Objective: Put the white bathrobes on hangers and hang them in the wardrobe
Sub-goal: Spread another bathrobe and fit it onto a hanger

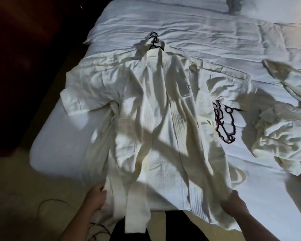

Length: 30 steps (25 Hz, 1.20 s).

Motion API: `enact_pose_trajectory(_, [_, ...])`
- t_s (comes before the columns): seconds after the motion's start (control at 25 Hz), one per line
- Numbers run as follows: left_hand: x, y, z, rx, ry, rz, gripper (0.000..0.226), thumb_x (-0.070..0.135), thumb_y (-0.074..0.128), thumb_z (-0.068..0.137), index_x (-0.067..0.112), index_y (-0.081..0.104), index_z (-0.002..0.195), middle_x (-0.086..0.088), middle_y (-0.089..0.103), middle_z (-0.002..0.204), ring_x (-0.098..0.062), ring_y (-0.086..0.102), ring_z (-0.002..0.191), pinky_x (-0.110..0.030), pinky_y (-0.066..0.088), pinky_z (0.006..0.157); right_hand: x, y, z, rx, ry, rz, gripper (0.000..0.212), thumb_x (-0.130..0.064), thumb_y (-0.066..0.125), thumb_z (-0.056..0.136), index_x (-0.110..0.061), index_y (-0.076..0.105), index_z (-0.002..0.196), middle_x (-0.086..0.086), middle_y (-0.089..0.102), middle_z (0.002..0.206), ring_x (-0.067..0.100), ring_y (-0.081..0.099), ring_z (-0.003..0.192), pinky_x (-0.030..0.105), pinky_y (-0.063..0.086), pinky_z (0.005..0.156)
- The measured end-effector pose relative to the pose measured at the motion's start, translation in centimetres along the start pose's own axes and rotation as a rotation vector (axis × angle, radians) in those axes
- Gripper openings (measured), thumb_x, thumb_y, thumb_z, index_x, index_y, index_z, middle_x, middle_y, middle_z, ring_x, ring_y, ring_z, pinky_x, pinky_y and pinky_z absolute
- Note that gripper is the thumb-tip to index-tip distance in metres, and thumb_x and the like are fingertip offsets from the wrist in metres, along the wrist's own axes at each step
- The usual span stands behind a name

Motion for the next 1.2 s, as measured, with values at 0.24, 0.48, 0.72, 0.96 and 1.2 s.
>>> enact_pose_trajectory(0.24, [-3.6, 2.8, 0.7, -0.032, -0.119, -0.219, 0.037, 0.011, 0.051, 0.103, 0.013, 0.056, 0.14, -0.018, 0.063, 0.131, -0.035, 0.062, 0.112, -0.043, 0.053, 0.095, -15.9, 6.5, -6.2, 0.241, -0.524, -0.157, 0.031, -0.032, 0.064, 0.075, -0.034, 0.053, 0.103, 0.002, 0.056, 0.107, 0.029, 0.056, 0.102, 0.039, 0.044, 0.08])
enact_pose_trajectory(0.48, [1.5, 3.1, 1.6, 0.241, 0.026, -0.168, 0.058, 0.039, 0.082, 0.077, 0.01, 0.062, 0.123, -0.015, 0.063, 0.117, -0.037, 0.059, 0.112, -0.043, 0.049, 0.095, -28.7, 15.7, -8.9, -0.275, -0.471, 0.076, 0.053, -0.066, 0.063, 0.076, -0.02, 0.06, 0.102, 0.0, 0.067, 0.097, 0.022, 0.067, 0.09, 0.03, 0.052, 0.059])
enact_pose_trajectory(0.72, [4.3, 2.6, 4.0, 0.081, 0.01, -0.334, 0.043, 0.027, 0.07, 0.085, 0.018, 0.045, 0.118, -0.007, 0.066, 0.102, -0.035, 0.067, 0.1, -0.038, 0.052, 0.085, -29.8, 15.3, -10.1, -0.164, -0.514, 0.233, 0.019, -0.026, 0.054, 0.078, -0.012, 0.067, 0.075, 0.002, 0.065, 0.068, 0.018, 0.063, 0.066, 0.035, 0.053, 0.061])
enact_pose_trajectory(0.96, [-1.8, -13.0, 6.7, 0.378, -0.044, -0.084, 0.033, 0.016, 0.068, 0.079, 0.014, 0.065, 0.112, -0.019, 0.062, 0.112, -0.043, 0.057, 0.106, -0.048, 0.051, 0.094, -19.7, 10.7, -8.3, -0.153, -0.308, 0.93, 0.038, -0.014, 0.058, 0.068, 0.008, 0.061, 0.1, 0.013, 0.05, 0.068, 0.019, 0.047, 0.049, 0.022, 0.034, 0.047])
enact_pose_trajectory(1.2, [1.1, -5.9, 4.1, 0.183, 0.324, -0.091, 0.032, 0.002, 0.063, 0.087, 0.016, 0.07, 0.115, -0.002, 0.07, 0.105, -0.022, 0.068, 0.1, -0.035, 0.053, 0.091, -16.9, 13.0, -6.4, -0.189, -0.196, 0.572, 0.018, -0.004, 0.058, 0.084, -0.011, 0.068, 0.098, 0.011, 0.064, 0.082, 0.023, 0.058, 0.075, 0.037, 0.053, 0.069])
Point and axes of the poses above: each hand's wrist, its own z-axis towards the middle knuckle, its own y-axis out of the palm, x = y × z, the point moved 5 cm from there along z, towards the middle knuckle
